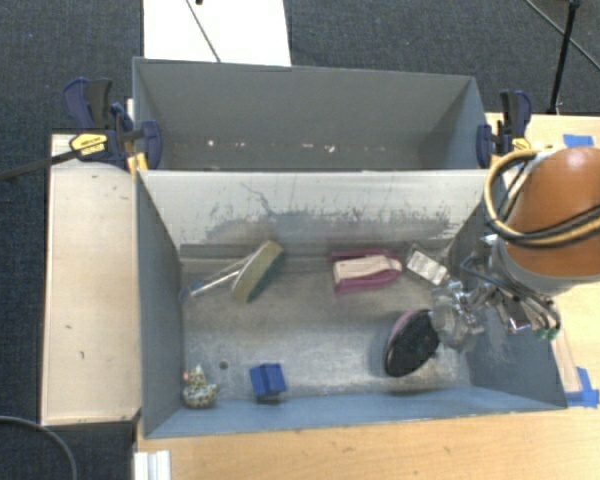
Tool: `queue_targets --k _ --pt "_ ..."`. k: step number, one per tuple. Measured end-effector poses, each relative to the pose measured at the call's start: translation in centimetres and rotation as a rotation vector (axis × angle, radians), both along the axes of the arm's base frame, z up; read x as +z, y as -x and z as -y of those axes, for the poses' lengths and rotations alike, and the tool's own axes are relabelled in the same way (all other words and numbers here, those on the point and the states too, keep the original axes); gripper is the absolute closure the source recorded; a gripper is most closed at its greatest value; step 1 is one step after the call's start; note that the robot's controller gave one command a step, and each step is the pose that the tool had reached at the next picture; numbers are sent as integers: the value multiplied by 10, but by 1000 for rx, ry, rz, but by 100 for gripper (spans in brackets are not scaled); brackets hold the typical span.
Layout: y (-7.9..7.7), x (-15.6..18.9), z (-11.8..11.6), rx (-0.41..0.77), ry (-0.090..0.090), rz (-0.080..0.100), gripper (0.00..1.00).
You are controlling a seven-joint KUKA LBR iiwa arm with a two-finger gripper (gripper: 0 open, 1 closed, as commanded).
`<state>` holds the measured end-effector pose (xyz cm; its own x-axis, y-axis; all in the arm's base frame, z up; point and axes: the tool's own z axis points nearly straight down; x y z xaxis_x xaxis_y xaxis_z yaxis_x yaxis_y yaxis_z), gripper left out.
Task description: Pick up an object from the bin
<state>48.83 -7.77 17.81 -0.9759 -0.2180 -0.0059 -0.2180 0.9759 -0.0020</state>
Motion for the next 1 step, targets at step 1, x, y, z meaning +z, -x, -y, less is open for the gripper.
queue_targets --k 1 --pt "-1 22 0 -4 0 1 100"
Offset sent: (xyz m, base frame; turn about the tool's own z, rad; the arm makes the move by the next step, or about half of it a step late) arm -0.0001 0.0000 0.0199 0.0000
